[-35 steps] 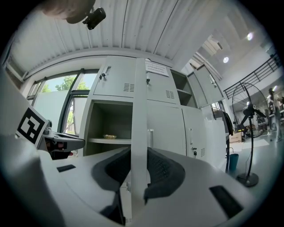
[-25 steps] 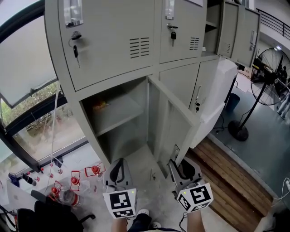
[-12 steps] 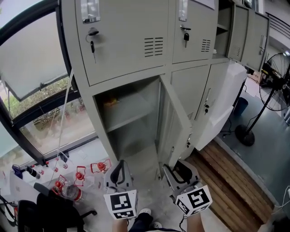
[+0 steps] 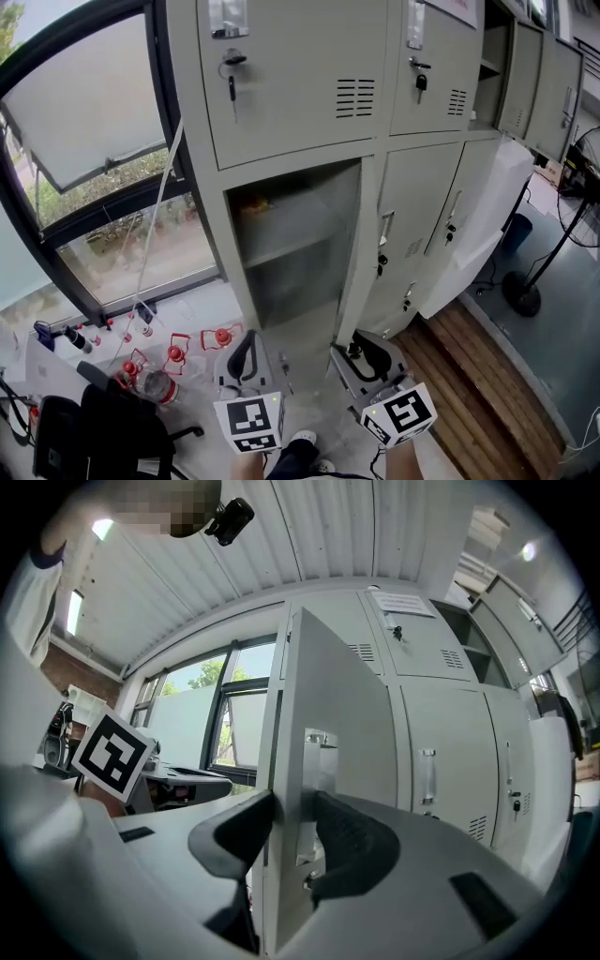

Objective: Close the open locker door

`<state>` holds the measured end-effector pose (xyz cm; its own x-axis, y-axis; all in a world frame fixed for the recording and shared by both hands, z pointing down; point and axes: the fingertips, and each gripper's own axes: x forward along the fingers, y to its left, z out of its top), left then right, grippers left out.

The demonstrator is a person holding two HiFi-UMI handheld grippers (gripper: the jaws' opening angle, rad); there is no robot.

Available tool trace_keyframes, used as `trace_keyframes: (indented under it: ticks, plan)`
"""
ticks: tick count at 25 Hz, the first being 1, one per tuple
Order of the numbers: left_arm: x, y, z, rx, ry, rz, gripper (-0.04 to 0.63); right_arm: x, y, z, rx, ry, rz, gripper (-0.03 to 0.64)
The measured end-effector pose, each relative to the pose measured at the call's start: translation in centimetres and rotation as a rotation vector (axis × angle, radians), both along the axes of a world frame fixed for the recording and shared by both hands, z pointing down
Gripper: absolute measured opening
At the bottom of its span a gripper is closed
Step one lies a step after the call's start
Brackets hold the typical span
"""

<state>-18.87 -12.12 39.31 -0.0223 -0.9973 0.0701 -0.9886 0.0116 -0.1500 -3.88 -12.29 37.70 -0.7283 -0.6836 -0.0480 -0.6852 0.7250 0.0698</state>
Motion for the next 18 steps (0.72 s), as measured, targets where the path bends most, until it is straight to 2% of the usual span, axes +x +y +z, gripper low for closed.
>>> trace_keyframes:
  ticks: [18]
  plan:
    - [-6.6,1.2,-0.1,-0.001,-0.005,-0.15,-0.002,-7.5,-1.6,-0.1,0.036,0.059,-0.156,0.137]
